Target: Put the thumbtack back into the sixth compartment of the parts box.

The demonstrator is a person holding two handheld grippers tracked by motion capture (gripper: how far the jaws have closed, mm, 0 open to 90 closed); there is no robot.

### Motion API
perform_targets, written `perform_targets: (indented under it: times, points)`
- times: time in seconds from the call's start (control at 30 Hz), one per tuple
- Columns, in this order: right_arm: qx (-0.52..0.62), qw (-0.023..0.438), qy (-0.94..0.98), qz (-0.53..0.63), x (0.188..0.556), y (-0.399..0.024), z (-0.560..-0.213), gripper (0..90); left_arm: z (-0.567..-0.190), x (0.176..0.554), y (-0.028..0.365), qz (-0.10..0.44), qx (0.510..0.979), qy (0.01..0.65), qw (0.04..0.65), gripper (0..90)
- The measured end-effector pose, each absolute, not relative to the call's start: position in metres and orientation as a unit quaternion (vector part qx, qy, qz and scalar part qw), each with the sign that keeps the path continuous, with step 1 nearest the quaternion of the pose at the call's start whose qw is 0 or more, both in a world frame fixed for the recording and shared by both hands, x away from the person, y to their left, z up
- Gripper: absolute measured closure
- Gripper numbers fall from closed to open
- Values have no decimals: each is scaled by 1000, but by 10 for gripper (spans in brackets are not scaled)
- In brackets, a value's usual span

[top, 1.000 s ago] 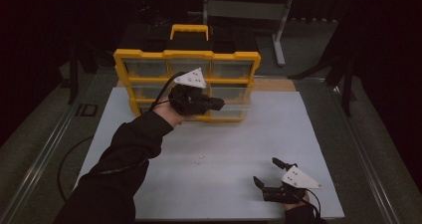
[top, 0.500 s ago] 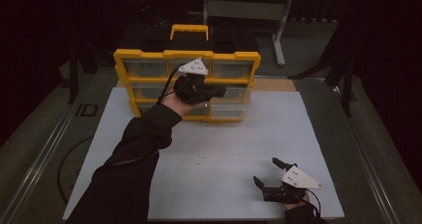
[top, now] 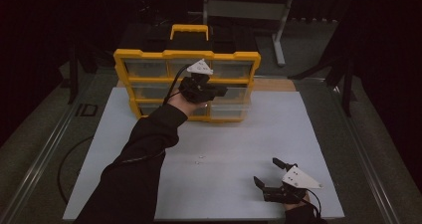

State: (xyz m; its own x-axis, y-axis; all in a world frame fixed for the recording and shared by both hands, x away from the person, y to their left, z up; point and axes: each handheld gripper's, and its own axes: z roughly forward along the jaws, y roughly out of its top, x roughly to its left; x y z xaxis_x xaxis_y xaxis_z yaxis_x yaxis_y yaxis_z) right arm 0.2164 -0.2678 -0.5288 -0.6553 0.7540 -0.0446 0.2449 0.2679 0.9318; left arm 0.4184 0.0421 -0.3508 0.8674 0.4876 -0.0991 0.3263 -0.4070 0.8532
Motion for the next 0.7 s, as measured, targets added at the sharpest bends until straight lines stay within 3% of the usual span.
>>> perform_targets:
  times: [0.5,0.7]
  points:
    - [332,248,757,505,217,-268,-530,88,-359,425,36,75,851,259,450,851]
    - [334,249,756,505,217,-268,-530,88,-356,423,39,80,843,273,456,580]
